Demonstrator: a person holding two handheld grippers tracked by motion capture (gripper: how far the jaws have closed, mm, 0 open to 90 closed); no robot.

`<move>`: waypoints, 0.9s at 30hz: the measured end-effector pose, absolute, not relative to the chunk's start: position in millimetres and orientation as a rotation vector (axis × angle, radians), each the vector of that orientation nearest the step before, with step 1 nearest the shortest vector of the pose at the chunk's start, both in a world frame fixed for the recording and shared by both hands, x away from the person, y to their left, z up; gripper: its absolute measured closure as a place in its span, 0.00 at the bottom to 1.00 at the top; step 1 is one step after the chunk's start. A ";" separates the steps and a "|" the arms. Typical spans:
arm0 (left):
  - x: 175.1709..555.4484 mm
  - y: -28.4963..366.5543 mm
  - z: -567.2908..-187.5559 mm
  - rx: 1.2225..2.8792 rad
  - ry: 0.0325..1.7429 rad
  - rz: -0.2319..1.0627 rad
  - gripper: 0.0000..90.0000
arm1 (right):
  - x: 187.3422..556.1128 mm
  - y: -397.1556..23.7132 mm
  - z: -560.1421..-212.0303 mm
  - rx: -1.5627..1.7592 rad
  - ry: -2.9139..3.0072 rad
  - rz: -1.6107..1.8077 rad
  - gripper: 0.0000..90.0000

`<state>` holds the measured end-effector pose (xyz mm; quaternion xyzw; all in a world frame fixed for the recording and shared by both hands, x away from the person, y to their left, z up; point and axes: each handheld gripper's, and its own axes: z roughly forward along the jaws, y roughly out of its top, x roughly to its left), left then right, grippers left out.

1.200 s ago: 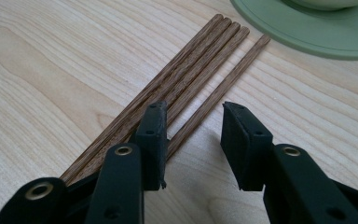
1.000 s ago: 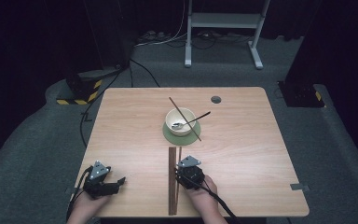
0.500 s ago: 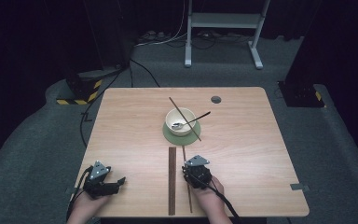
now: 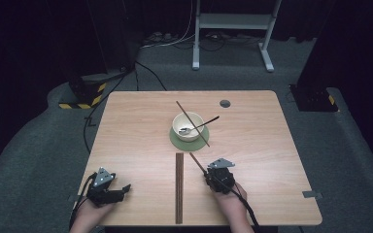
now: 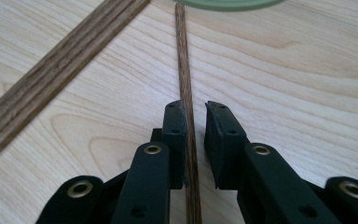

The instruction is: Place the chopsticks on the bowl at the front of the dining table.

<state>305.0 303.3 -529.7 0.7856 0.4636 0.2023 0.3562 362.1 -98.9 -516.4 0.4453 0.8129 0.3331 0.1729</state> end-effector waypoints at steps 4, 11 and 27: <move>305.0 303.4 -529.8 2.029 1.196 0.522 0.24 | 361.3 -103.9 -516.7 1.251 2.322 0.963 0.88; 305.1 303.4 -529.8 2.029 1.196 0.521 0.24 | 366.4 -107.2 -512.2 1.249 2.395 0.947 0.85; 305.0 303.3 -529.8 2.029 1.195 0.522 0.24 | 361.0 -99.5 -511.4 1.182 2.380 0.856 0.93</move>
